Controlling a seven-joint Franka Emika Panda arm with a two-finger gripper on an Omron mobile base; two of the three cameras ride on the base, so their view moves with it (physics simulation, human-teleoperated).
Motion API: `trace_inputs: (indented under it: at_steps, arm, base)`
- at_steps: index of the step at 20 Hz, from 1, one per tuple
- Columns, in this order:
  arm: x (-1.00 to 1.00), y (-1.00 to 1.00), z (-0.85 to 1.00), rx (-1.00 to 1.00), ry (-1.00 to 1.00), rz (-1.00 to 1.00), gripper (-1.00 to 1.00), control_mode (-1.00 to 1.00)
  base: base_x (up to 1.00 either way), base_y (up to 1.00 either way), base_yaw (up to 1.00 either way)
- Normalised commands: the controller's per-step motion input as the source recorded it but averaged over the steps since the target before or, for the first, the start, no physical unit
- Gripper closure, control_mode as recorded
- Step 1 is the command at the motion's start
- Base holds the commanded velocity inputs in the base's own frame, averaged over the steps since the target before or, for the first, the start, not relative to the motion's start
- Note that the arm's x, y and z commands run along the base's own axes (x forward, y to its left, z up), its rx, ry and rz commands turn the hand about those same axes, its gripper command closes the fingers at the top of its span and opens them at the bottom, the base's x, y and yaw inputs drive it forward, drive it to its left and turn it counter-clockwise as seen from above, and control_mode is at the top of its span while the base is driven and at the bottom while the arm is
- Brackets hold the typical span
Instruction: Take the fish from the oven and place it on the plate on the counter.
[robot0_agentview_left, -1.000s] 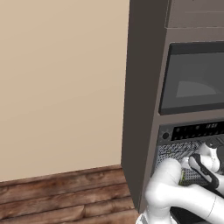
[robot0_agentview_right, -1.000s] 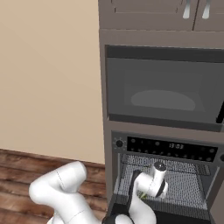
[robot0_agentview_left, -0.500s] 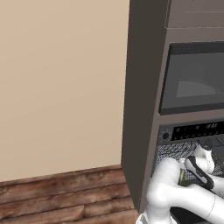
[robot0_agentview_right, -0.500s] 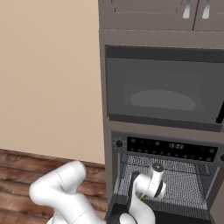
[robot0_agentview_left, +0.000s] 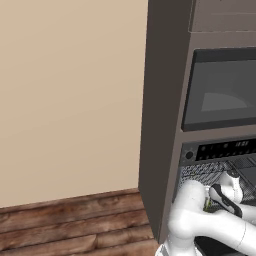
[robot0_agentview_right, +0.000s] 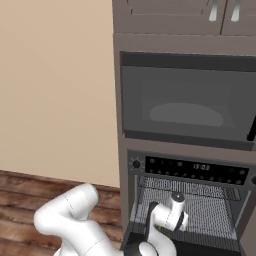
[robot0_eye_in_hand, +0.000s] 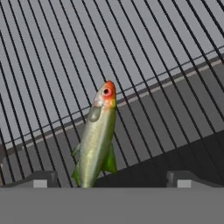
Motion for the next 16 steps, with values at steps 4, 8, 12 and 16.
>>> trace_inputs:
  at_steps: [4,8,12,16]
  arm:
    - [0.08,0.09,-0.16,0.00,-0.04,0.00,-1.00,-1.00]
    - [0.15,0.16,-0.19,0.00,-0.03,0.00,-1.00,-1.00]
    - [0.23,0.09,-0.20,0.00,-0.01,0.00,-1.00,-1.00]
    - [0.34,0.02,-0.10,0.00,0.00,0.00,-1.00,-1.00]
  base:
    - [0.00,0.00,0.00]
    - [0.00,0.00,0.00]
    - [0.00,0.00,0.00]
    - [0.00,0.00,0.00]
